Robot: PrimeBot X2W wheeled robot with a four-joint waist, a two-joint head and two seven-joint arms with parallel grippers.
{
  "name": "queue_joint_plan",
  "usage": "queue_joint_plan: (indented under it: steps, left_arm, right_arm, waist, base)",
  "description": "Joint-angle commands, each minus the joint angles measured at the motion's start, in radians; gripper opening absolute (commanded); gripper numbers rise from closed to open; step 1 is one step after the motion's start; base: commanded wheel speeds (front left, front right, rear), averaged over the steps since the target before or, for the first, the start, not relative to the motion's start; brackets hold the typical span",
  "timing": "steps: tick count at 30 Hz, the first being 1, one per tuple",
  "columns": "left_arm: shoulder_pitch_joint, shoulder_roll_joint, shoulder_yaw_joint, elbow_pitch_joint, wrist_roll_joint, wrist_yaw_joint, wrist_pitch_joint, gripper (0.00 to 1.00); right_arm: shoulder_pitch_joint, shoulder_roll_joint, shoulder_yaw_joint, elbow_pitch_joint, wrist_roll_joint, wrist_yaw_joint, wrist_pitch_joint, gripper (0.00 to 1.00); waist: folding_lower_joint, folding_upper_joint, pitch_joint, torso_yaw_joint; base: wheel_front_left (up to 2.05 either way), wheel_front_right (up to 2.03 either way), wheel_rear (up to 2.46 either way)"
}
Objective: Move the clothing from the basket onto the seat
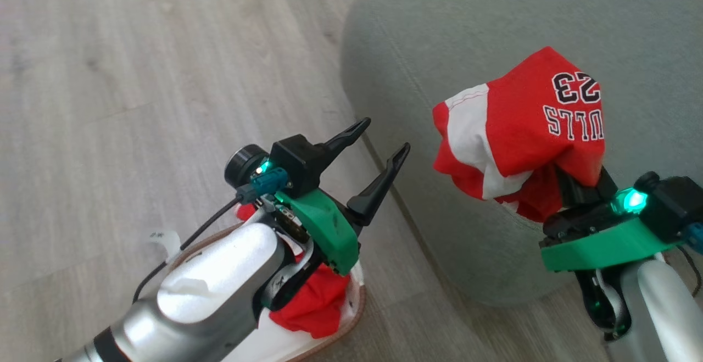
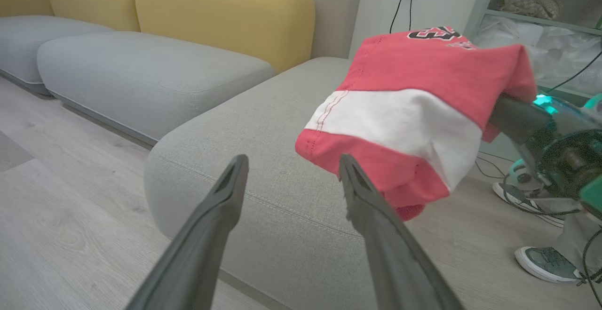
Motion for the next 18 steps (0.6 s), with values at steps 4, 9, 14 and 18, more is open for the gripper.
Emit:
queue_joint_plan:
  steps: [4, 9, 14, 18]
  left_arm:
    - [-0.057, 0.028, 0.042, -0.026, 0.016, 0.002, -0.014, 1.00]
    - [-0.061, 0.028, 0.040, -0.026, 0.020, 0.005, -0.018, 1.00]
    - [-0.068, 0.028, 0.036, -0.026, 0.023, 0.006, -0.017, 1.00]
    - [-0.074, 0.028, 0.033, -0.028, 0.023, 0.005, -0.014, 1.00]
  right_arm:
    - [-0.010, 0.006, 0.004, -0.055, -0.011, 0.000, -0.007, 0.00]
    - [-0.004, 0.020, -0.005, -0.070, -0.017, 0.000, -0.007, 0.00]
    - [-0.004, 0.025, -0.014, -0.082, -0.022, 0.000, -0.007, 0.00]
    - [-0.011, 0.030, -0.023, -0.082, -0.023, 0.000, -0.007, 0.00]
  waist:
    - [0.0000, -0.0001, 0.028, -0.061]
    - [0.0000, -0.0001, 0.042, -0.100]
    - [0.0000, -0.0001, 0.051, -0.117]
    - [0.0000, -0.0001, 0.059, -0.117]
  base:
    - [0.00, 0.00, 0.00]
    - [0.00, 0.00, 0.00]
    - [0.00, 0.00, 0.00]
    - [0.00, 0.00, 0.00]
